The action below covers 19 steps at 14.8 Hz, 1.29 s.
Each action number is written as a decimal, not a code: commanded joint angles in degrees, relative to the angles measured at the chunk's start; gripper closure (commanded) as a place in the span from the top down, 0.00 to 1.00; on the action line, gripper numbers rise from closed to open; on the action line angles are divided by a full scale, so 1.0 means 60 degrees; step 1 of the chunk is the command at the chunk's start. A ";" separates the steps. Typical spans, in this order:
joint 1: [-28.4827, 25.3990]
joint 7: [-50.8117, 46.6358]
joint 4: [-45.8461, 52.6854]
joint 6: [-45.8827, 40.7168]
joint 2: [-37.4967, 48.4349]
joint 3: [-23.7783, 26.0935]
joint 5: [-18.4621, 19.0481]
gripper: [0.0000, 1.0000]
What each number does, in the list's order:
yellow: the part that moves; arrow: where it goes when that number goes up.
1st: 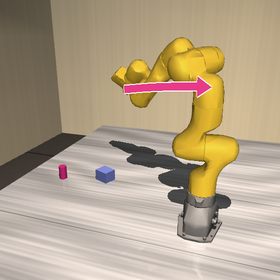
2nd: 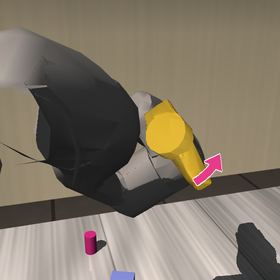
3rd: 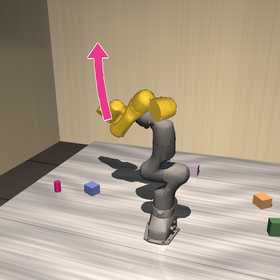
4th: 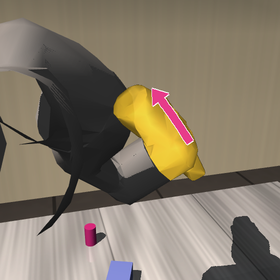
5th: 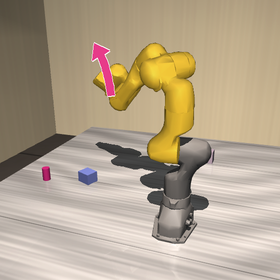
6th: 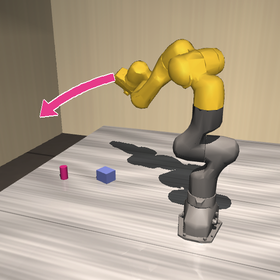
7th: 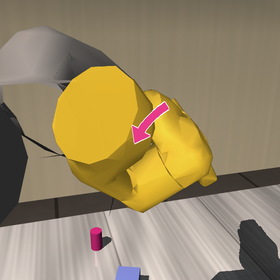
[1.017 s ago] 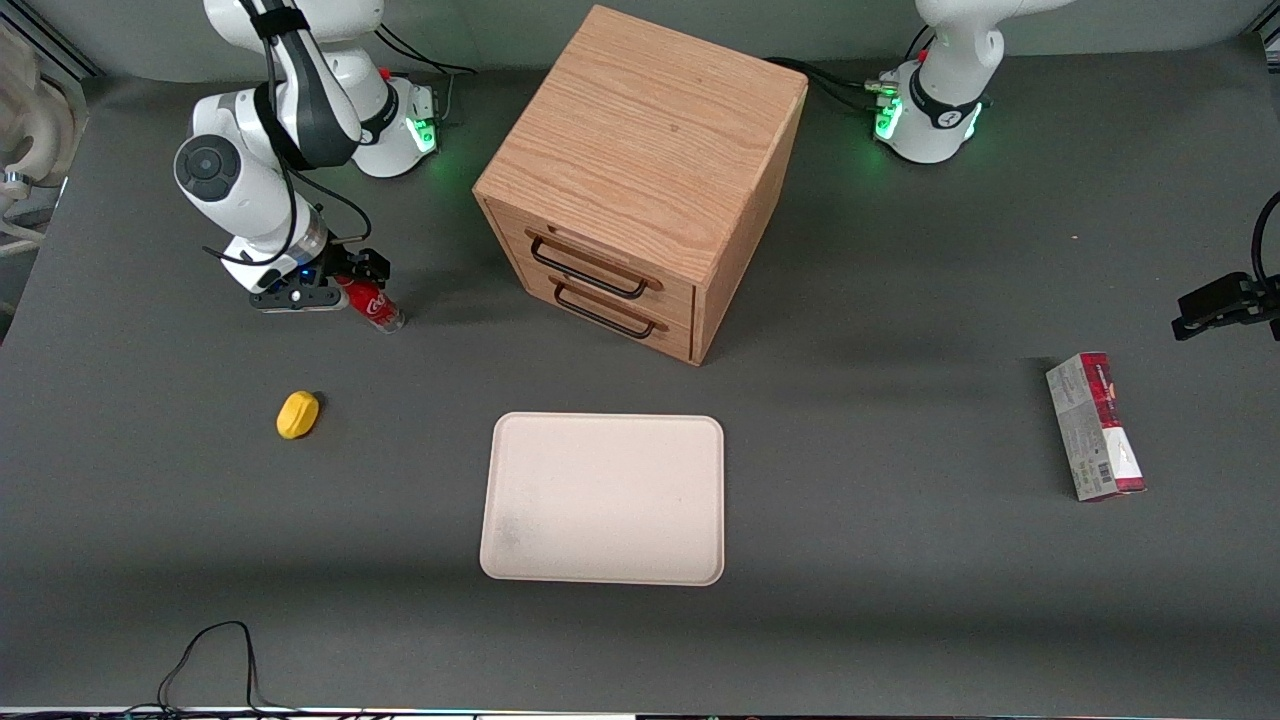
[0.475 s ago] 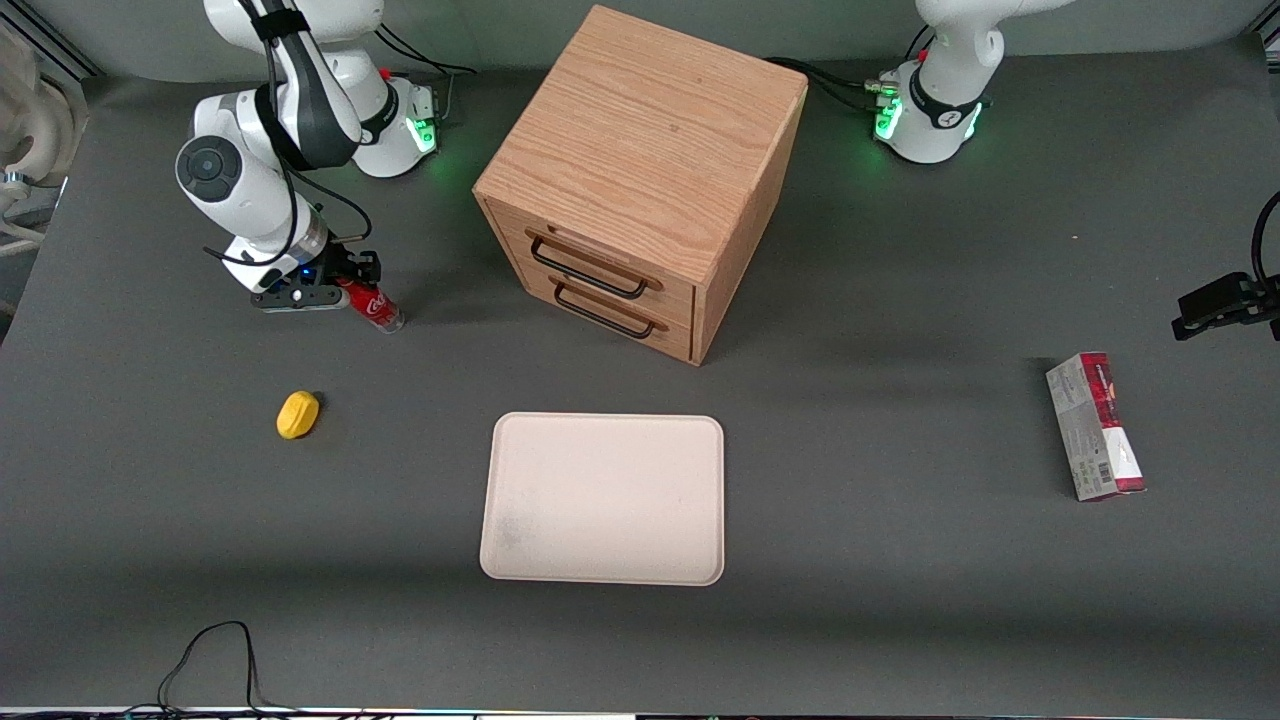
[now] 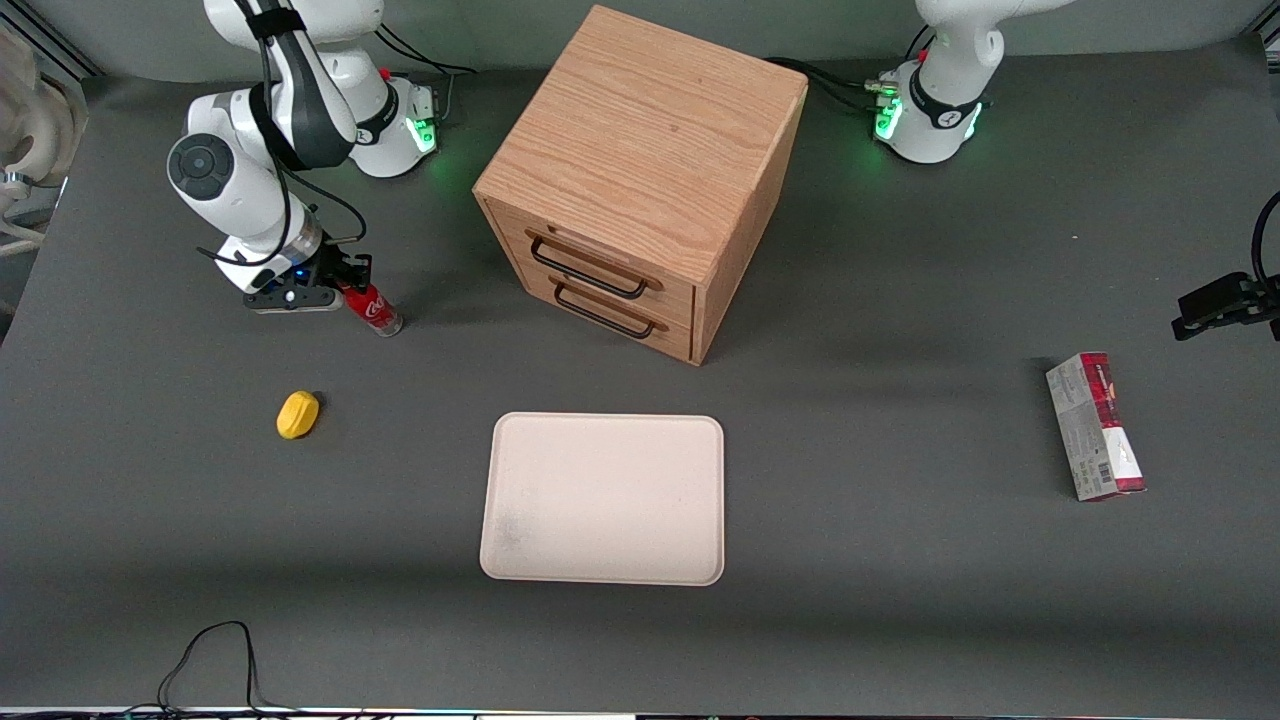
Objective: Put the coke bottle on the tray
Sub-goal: 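Close the right gripper around the bottle's body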
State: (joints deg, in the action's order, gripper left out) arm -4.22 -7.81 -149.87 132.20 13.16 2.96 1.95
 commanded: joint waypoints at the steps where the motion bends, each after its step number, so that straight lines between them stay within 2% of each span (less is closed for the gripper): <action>1: 0.0249 0.0042 0.1695 -0.1286 -0.0433 -0.0010 -0.0061 0.00; 5: 0.0264 -0.0338 0.4828 -0.3322 -0.1853 0.0019 -0.0091 0.00; 9: 0.0264 -0.0456 0.7980 -0.5344 -0.3085 0.0049 -0.0383 0.00; 13: 0.0249 -0.0500 1.0061 -0.6576 -0.3788 0.0078 -0.0720 0.00; 19: 0.0147 -0.1143 1.4146 -0.8627 -0.5852 0.0678 -0.0574 0.00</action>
State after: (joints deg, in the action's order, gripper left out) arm -3.06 -12.01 -78.31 86.08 -14.78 5.69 -1.24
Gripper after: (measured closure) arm 0.652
